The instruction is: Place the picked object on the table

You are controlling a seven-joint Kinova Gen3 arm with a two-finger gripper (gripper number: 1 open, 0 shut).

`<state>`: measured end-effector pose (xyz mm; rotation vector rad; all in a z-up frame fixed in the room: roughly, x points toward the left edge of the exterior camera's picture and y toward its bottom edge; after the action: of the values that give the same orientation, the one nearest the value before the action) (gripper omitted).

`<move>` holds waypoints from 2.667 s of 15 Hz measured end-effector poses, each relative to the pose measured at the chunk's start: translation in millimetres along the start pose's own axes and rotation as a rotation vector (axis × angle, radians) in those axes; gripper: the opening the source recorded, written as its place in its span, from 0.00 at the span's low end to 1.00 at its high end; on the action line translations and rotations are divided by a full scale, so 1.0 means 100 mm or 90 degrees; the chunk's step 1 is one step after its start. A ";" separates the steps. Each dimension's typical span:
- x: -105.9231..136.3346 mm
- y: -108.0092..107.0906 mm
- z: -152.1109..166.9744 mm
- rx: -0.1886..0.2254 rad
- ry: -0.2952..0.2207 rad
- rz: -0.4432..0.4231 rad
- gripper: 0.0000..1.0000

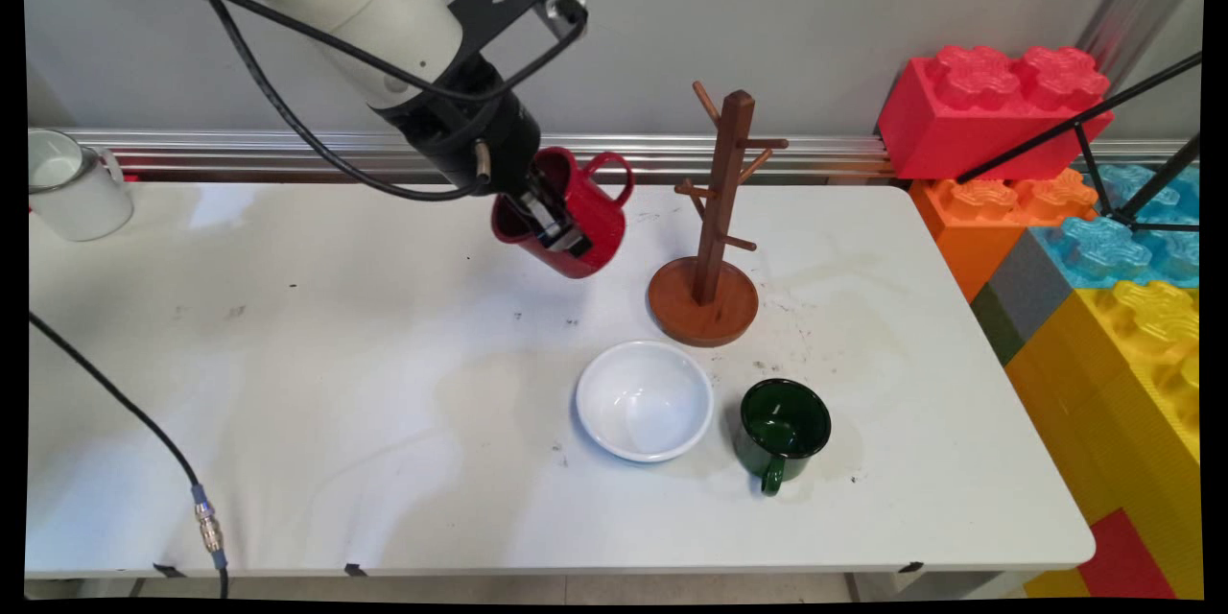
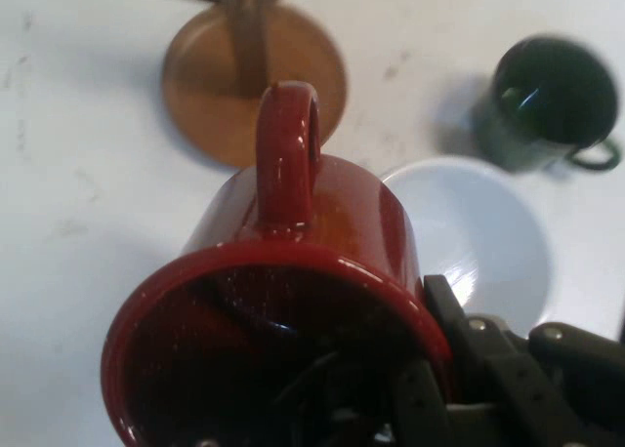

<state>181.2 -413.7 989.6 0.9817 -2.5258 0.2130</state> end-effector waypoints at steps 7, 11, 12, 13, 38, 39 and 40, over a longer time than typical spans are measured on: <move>0.03 -0.18 0.41 0.069 -0.103 0.102 0.00; 0.07 -0.21 0.80 0.078 -0.158 0.143 0.00; 0.07 -0.21 0.89 0.077 -0.169 0.148 0.00; 0.08 -0.21 0.98 0.076 -0.181 0.155 0.00; 0.16 -0.31 1.97 0.039 -0.305 0.168 1.00; 0.16 -0.32 1.97 0.040 -0.305 0.167 1.00; 0.16 -0.33 1.98 0.041 -0.304 0.166 1.00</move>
<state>128.1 -504.7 818.5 0.7946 -3.1041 0.1480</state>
